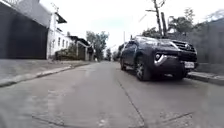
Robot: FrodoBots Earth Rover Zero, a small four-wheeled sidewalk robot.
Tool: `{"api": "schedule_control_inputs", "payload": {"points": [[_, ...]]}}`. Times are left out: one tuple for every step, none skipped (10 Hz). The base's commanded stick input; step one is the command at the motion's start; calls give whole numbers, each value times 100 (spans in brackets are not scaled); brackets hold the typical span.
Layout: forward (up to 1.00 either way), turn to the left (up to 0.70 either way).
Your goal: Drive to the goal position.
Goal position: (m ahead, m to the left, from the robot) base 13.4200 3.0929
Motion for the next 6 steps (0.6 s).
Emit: {"api": "schedule_control_inputs", "payload": {"points": [[100, 6], [100, 3], [100, 3], [100, 1], [100, 0], [100, 0]]}}
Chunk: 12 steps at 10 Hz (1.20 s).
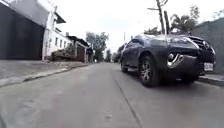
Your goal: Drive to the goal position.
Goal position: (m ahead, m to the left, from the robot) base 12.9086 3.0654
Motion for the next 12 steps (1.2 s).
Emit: {"api": "schedule_control_inputs", "payload": {"points": [[100, 0], [100, 0], [100, 0], [100, 2], [100, 0], [100, 0], [100, 0], [100, 0], [100, 0], [100, 0], [100, 0], [100, 0]]}}
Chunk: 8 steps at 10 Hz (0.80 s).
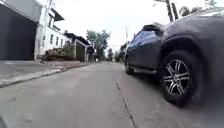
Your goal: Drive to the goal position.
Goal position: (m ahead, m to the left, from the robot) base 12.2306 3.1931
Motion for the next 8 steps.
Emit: {"api": "schedule_control_inputs", "payload": {"points": [[100, 2], [100, 6], [100, 5], [100, 1], [100, 0], [100, 0], [100, 0], [100, 0]]}}
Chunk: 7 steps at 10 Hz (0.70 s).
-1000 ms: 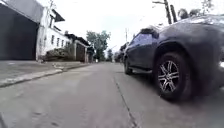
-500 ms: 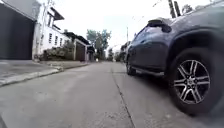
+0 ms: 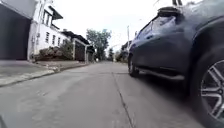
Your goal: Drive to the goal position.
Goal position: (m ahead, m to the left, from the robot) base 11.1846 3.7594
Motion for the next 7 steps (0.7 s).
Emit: {"api": "schedule_control_inputs", "payload": {"points": [[100, 0], [100, 0], [100, 0], [100, 0], [100, 0], [100, 0], [100, 0]]}}
